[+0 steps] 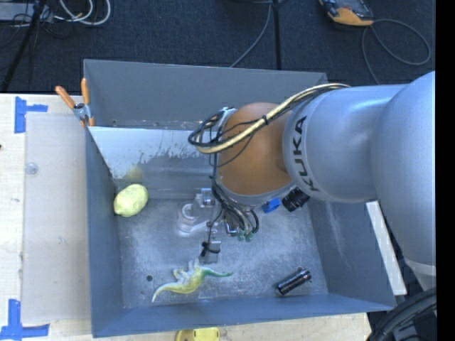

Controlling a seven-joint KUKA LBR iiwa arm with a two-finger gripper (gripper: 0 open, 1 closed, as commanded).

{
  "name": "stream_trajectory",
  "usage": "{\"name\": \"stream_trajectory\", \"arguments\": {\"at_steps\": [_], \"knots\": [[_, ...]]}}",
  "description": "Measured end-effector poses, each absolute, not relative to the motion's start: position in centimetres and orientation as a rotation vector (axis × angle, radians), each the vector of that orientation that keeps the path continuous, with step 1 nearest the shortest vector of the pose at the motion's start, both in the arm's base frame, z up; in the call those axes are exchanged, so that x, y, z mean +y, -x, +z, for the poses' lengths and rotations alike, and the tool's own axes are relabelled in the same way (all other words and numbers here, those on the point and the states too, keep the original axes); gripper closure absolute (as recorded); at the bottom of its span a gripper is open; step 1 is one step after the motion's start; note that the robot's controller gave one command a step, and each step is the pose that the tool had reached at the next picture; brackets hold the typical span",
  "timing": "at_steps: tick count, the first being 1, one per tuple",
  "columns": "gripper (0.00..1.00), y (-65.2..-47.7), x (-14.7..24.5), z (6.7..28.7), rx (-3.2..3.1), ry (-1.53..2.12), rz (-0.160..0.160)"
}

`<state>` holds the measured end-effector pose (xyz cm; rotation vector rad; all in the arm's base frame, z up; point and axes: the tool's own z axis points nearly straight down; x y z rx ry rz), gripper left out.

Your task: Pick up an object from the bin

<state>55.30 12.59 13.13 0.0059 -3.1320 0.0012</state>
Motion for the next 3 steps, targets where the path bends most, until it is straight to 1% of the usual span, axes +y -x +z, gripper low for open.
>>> {"name": "stream_trajectory", "arguments": {"at_steps": [1, 2, 3], "knots": [[0.00, -55.5, 12.5, 13.6, -3.139, -0.002, 0.000], [1.00, -51.0, 9.1, 8.5, -3.125, -0.136, 0.001], [0.00, -51.0, 9.1, 8.5, -3.125, -0.133, 0.001]]}}
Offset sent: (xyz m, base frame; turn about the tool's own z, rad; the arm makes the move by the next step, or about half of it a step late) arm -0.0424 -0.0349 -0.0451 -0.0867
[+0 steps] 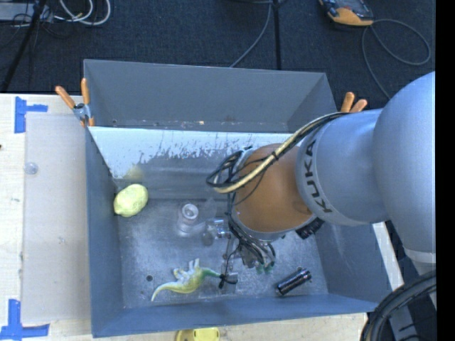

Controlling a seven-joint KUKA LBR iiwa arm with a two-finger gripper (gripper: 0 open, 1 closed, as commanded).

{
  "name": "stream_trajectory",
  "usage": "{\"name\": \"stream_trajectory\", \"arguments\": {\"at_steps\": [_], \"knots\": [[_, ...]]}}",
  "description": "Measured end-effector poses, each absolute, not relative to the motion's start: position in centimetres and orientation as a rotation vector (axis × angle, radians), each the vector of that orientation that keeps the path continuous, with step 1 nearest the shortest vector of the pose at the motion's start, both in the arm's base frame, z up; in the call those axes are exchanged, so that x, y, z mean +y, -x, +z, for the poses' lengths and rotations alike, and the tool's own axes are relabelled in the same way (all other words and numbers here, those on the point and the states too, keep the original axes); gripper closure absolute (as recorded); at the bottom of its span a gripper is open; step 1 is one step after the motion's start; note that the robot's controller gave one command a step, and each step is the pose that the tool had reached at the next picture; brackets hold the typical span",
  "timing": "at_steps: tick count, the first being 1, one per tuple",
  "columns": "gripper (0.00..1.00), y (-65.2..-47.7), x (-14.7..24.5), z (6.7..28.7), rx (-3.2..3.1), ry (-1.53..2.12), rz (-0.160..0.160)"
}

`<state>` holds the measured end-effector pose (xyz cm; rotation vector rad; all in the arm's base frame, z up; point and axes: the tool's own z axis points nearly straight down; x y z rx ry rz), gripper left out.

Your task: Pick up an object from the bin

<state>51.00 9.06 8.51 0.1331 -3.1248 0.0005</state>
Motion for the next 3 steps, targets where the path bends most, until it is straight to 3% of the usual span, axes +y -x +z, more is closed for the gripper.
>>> {"name": "stream_trajectory", "arguments": {"at_steps": [1, 2, 3], "knots": [[0.00, -51.0, 9.1, 8.5, -3.125, -0.132, 0.000], [1.00, -49.1, 9.8, 6.9, -3.099, -0.391, -0.002], [0.00, -49.4, 9.8, 7.0, -3.108, -0.388, -0.003]]}}
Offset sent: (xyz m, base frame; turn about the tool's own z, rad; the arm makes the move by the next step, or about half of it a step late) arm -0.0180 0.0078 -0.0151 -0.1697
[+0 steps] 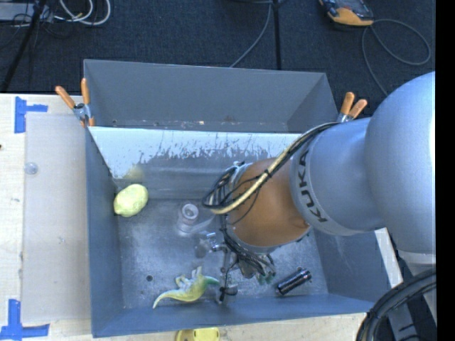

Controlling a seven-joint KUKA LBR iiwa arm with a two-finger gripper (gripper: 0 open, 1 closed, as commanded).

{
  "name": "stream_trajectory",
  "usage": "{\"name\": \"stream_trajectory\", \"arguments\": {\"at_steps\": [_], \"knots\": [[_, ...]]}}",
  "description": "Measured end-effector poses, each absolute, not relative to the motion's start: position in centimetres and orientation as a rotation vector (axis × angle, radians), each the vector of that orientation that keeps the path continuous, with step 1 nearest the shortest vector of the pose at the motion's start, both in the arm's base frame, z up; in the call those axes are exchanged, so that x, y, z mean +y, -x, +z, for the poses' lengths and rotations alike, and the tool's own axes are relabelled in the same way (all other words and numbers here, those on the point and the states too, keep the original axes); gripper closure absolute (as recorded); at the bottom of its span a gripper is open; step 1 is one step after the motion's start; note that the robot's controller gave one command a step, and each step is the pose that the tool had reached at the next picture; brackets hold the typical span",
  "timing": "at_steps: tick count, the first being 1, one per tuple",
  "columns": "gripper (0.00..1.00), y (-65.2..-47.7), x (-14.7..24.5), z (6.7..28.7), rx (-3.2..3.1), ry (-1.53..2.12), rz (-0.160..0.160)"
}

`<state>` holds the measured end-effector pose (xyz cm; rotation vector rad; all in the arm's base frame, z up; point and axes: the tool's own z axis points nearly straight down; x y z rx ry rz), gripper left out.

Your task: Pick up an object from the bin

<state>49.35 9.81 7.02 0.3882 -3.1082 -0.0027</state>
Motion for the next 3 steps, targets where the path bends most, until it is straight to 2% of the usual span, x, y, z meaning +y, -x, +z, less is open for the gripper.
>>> {"name": "stream_trajectory", "arguments": {"at_steps": [1, 2, 3], "knots": [[1.00, -49.19, 9.79, 6.94, -3.102, -0.386, -0.002], [0.00, -49.36, 9.81, 7.02, -3.109, -0.384, -0.003], [1.00, -49.20, 9.79, 6.94, -3.103, -0.382, -0.002]]}}
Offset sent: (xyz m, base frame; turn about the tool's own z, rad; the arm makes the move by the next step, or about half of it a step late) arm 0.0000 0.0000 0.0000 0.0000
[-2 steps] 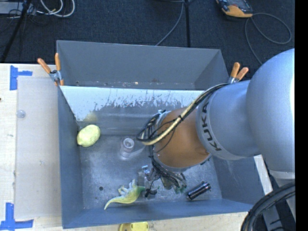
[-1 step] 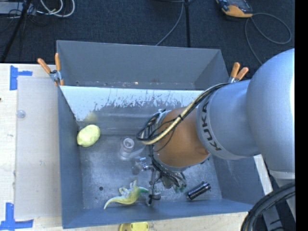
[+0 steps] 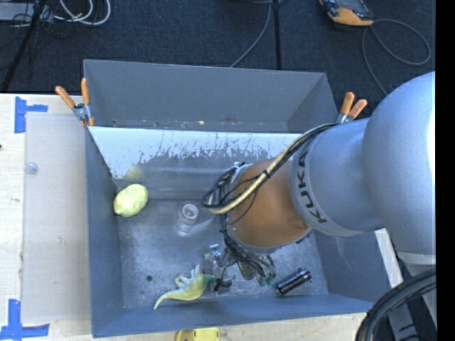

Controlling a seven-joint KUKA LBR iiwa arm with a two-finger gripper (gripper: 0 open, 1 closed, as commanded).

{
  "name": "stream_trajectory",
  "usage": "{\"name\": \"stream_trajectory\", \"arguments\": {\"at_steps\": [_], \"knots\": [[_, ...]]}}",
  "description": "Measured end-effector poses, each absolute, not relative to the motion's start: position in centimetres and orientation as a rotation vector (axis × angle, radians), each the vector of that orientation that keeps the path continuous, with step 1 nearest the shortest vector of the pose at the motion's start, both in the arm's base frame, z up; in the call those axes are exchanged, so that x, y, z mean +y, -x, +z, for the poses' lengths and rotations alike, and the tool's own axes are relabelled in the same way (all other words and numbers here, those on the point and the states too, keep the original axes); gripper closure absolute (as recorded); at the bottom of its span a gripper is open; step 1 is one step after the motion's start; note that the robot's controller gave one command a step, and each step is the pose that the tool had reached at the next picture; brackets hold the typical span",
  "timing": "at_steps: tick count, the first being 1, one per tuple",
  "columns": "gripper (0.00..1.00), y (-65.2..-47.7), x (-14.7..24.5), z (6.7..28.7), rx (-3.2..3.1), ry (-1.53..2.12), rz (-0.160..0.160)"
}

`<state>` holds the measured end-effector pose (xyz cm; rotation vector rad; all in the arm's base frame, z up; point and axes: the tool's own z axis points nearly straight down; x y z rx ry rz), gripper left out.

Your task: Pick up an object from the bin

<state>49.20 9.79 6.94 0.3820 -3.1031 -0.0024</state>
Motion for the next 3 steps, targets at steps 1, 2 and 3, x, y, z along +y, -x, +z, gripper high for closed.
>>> {"name": "stream_trajectory", "arguments": {"at_steps": [1, 2, 3], "knots": [[1.00, -49.2, 9.8, 6.9, -3.103, -0.382, -0.002], [0.00, -48.7, 9.7, 13.0, -3.101, -0.386, -0.003], [0.00, -48.7, 9.7, 13.0, -3.101, -0.386, -0.003]]}}
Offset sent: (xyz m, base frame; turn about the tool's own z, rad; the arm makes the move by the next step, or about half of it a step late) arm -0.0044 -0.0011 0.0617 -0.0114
